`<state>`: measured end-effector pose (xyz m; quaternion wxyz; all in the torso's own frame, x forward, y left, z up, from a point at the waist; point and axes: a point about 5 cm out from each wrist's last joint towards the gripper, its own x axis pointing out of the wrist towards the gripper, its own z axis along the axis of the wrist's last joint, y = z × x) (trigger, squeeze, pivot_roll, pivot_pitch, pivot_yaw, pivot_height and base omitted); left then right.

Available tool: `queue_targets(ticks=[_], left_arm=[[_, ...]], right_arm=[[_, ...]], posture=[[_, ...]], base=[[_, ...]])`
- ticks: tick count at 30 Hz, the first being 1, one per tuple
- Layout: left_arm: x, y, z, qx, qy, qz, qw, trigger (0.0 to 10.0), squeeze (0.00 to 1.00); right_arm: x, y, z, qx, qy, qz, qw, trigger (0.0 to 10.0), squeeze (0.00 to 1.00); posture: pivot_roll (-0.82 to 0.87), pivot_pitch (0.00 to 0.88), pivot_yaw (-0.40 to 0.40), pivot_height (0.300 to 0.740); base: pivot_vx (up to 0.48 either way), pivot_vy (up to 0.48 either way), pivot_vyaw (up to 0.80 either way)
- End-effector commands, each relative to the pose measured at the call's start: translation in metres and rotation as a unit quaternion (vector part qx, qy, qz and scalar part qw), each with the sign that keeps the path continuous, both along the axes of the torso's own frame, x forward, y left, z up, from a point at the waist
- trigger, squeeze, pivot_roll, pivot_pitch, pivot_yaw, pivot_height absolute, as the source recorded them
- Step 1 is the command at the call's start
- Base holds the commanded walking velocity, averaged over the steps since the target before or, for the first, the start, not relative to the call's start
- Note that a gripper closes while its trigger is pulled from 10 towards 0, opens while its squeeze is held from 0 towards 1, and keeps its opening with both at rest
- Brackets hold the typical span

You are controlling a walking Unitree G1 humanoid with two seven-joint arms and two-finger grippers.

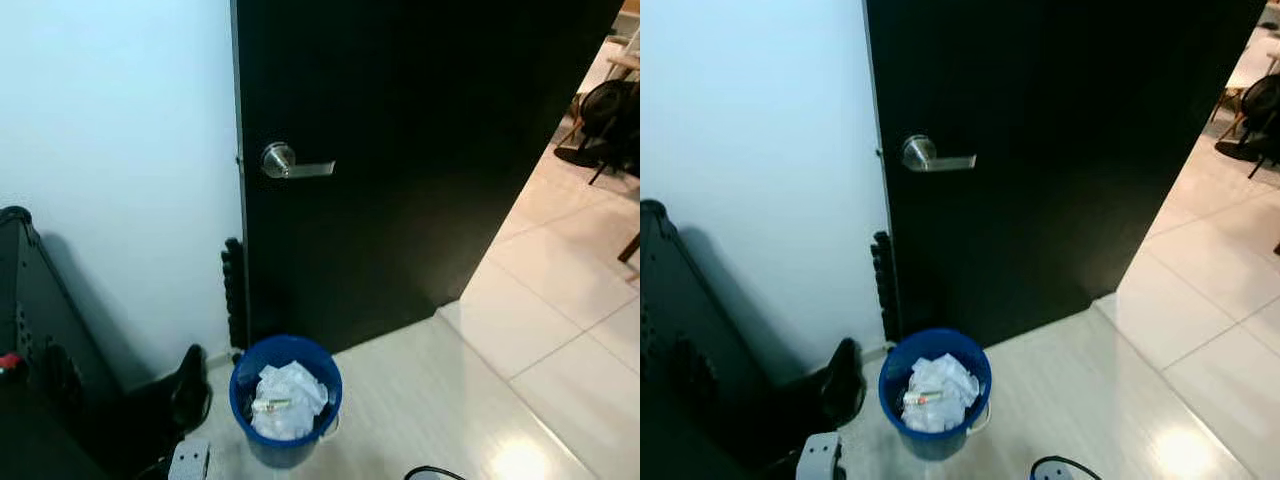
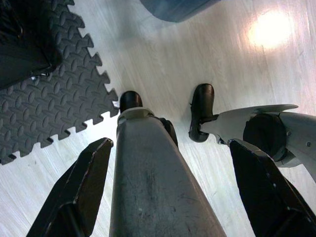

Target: Clean up the room

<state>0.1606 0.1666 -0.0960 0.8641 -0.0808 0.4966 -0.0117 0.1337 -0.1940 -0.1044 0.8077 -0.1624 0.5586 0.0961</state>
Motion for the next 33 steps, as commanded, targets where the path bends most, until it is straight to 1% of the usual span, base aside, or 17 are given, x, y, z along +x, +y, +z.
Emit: queue_targets(ticks=[1, 2, 8, 18, 33], left_arm=[[-0.0043, -0.0017, -0.002, -0.001, 0.01, -0.004, 1.0, 10.0, 0.0], [-0.0043, -0.0016, -0.002, -0.001, 0.009, -0.004, 1.0, 10.0, 0.0], [-0.0046, -0.0007, -0.002, 0.0, 0.009, -0.005, 1.0, 10.0, 0.0], [-0.0053, 0.0009, -0.0022, 0.001, 0.009, 0.008, 1.0, 10.0, 0.0], [-0.0066, 0.0006, -0.0028, 0.003, 0.012, 0.004, 1.0, 10.0, 0.0]], right_arm=[[-0.0054, 0.0062, -0.0025, 0.01, 0.012, 0.011, 1.0, 10.0, 0.0], [-0.0055, 0.0063, -0.0025, 0.01, 0.012, 0.011, 1.0, 10.0, 0.0], [-0.0057, 0.0067, -0.0027, 0.011, 0.012, 0.011, 1.0, 10.0, 0.0], [-0.0054, 0.0065, -0.0025, 0.01, 0.013, 0.012, 1.0, 10.0, 0.0], [-0.0053, 0.0066, -0.0025, 0.009, 0.012, 0.016, 1.0, 10.0, 0.0]], posture=[[-0.02, 0.0, -0.072, 0.74], [-0.02, 0.0, -0.071, 0.74], [-0.02, 0.0, -0.07, 0.74], [-0.02, 0.0, -0.072, 0.74], [-0.02, 0.0, -0.074, 0.74]], base=[[0.0, 0.0, 0.0], [0.0, 0.0, 0.0], [-0.48, 0.0, 0.0], [0.0, 0.0, 0.0], [0.0, 0.0, 0.0]])
